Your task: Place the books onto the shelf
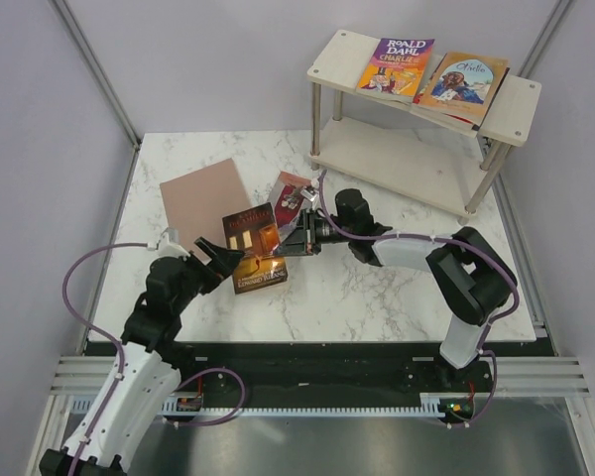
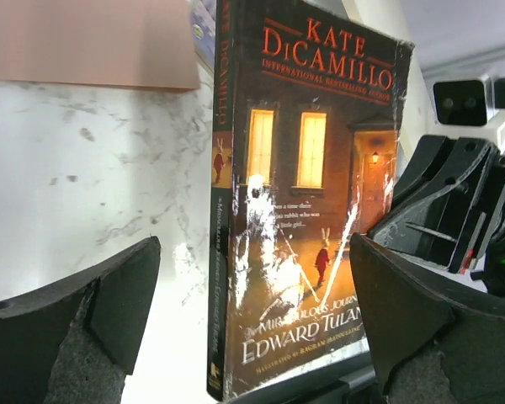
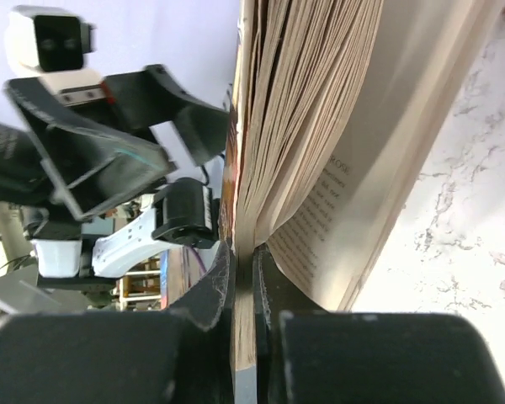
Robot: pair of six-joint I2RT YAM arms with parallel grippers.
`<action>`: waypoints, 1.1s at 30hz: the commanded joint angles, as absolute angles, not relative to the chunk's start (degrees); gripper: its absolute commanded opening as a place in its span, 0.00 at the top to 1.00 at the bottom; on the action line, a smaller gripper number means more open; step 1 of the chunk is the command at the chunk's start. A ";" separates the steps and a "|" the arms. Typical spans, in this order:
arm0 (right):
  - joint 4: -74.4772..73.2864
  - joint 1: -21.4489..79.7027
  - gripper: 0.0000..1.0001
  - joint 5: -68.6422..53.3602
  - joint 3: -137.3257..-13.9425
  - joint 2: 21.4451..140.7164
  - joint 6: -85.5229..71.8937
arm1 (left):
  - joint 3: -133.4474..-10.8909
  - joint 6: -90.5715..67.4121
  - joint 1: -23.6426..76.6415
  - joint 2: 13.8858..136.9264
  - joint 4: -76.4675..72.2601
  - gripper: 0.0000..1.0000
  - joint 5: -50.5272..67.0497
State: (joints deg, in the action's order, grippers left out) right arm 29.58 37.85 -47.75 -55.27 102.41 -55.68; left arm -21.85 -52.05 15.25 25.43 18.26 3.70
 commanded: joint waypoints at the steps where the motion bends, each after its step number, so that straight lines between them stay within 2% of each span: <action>1: 42.42 37.35 0.95 -54.31 -53.79 99.67 -61.77 | -20.39 -49.92 15.29 31.44 1.62 0.00 11.41; 6: 47.37 37.27 0.95 -55.89 -53.00 100.46 -66.18 | -20.48 -51.76 15.38 39.28 -10.70 0.02 16.08; 8: 49.30 37.27 0.95 -55.99 -52.47 100.72 -67.58 | -20.74 -53.25 15.38 43.14 -16.24 0.10 18.71; 9: 49.65 37.27 0.95 -55.90 -52.30 100.90 -68.11 | -21.00 -53.78 15.38 44.46 -18.00 0.38 19.50; 11: 50.97 37.27 0.94 -55.81 -51.77 100.99 -68.81 | -22.32 -54.75 15.47 48.49 -20.90 0.83 22.23; 12: 50.89 37.35 0.89 -55.72 -51.59 100.81 -68.56 | -22.85 -55.10 15.47 49.73 -21.18 0.98 23.02; 14: 46.17 37.18 0.78 -53.88 -50.98 99.42 -66.11 | -24.16 -55.28 15.64 51.67 -22.58 0.98 24.34; 15: 43.01 37.09 0.64 -52.40 -50.89 98.71 -61.83 | -24.60 -55.20 15.56 51.94 -22.67 0.98 24.61; 16: 35.93 36.74 0.59 -49.34 -50.45 96.53 -58.74 | -25.48 -55.02 15.64 52.03 -22.68 0.98 24.87; 17: 32.90 36.56 0.54 -47.39 -49.93 95.29 -56.54 | -26.01 -54.76 15.64 52.38 -22.76 0.98 24.87; 18: 31.22 36.30 0.45 -46.07 -49.23 94.14 -54.08 | -26.54 -54.58 15.64 52.73 -22.76 0.98 24.87; 19: 30.07 35.34 0.41 -44.84 -47.04 91.78 -53.97 | -27.41 -54.32 15.64 53.08 -22.76 0.98 25.05; 27: 42.25 30.32 0.23 -39.99 -35.43 84.38 -61.52 | -29.44 -57.83 15.82 61.24 -33.72 0.98 28.74; 33: 48.68 30.23 0.20 -39.38 -32.08 85.07 -66.27 | -31.99 -60.20 17.84 66.70 -38.67 0.98 29.79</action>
